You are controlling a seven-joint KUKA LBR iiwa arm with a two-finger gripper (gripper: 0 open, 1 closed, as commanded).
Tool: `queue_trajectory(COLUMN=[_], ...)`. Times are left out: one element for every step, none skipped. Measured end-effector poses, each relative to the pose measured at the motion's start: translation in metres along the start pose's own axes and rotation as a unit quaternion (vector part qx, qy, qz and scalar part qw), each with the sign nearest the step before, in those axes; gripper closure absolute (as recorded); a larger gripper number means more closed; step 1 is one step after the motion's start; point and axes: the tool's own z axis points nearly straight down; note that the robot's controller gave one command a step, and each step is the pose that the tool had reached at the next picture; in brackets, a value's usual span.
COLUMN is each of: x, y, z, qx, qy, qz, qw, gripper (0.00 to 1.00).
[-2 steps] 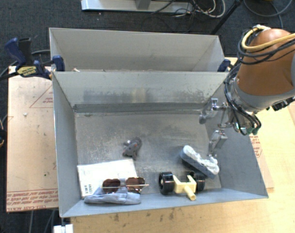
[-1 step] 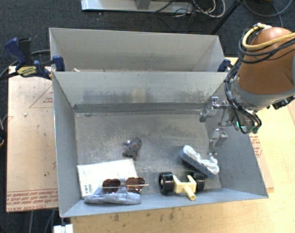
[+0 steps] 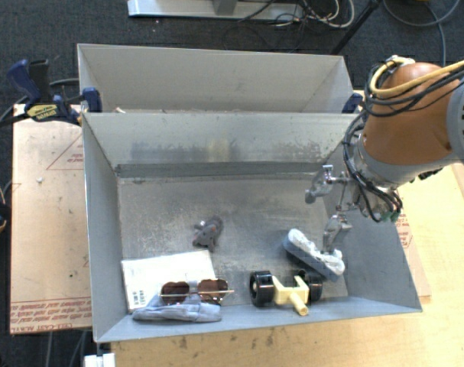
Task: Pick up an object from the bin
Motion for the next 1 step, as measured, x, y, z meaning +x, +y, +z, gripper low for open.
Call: queue_trajectory(x=[0.0127], y=[-0.0057], z=[0.0514], qx=[-0.001], qy=[0.0011], qz=[-0.108], qw=[0.9942], gripper=[0.00])
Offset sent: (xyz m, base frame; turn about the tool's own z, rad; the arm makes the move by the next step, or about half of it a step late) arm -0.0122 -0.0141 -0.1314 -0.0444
